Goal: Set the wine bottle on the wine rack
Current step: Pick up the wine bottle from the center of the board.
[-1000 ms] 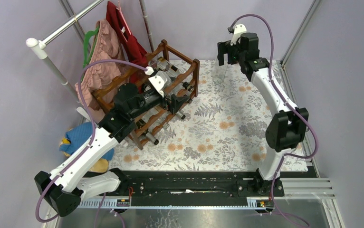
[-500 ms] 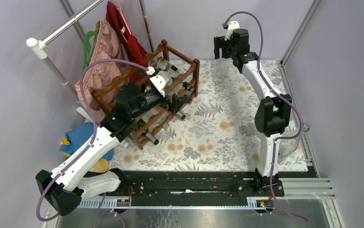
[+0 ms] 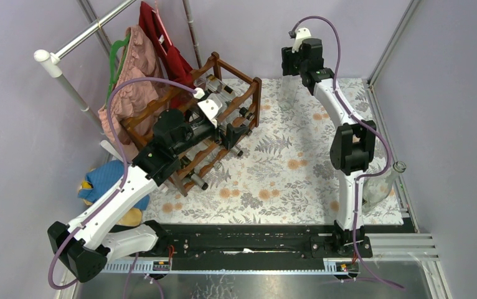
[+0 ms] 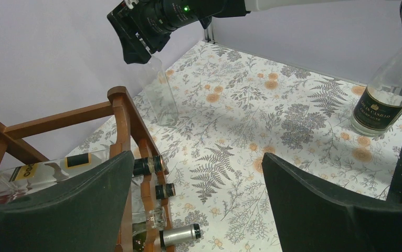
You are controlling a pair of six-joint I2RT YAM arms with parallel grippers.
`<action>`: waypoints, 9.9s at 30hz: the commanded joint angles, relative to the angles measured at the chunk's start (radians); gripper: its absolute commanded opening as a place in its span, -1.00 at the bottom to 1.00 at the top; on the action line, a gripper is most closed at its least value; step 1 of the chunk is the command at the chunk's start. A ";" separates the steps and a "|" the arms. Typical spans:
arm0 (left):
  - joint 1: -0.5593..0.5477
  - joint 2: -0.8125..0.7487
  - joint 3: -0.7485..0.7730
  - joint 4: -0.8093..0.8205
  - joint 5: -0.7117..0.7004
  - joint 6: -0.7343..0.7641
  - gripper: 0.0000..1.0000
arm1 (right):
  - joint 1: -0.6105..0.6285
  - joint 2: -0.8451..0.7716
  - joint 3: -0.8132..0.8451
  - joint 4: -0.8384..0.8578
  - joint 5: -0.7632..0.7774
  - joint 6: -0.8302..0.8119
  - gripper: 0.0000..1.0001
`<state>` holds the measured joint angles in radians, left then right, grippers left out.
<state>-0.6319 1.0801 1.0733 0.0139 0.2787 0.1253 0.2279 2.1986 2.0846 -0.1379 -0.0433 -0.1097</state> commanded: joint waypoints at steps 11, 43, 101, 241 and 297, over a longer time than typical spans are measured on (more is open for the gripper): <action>0.009 -0.002 -0.018 0.071 0.046 0.044 0.98 | -0.002 -0.129 -0.043 0.033 -0.033 -0.069 -0.98; -0.560 -0.002 -0.127 -0.034 -0.528 -0.163 0.97 | -0.016 -1.164 -1.191 0.079 -0.805 0.256 -1.00; -0.482 0.355 -0.333 0.214 -0.427 -0.023 -1.00 | -0.018 -1.037 -1.314 0.303 -0.946 0.470 0.58; -0.438 0.135 -0.240 -0.477 -0.213 0.329 0.70 | 0.340 -0.569 -0.937 -0.862 -0.995 -0.490 -1.00; -0.437 -0.122 -0.064 -0.409 -0.138 0.141 0.97 | 0.093 -0.736 -1.029 -0.839 -1.196 -0.459 -1.00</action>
<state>-1.0721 0.9817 0.9771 -0.4370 0.1780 0.2821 0.3321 1.5326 1.0103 -0.9421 -1.1042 -0.5560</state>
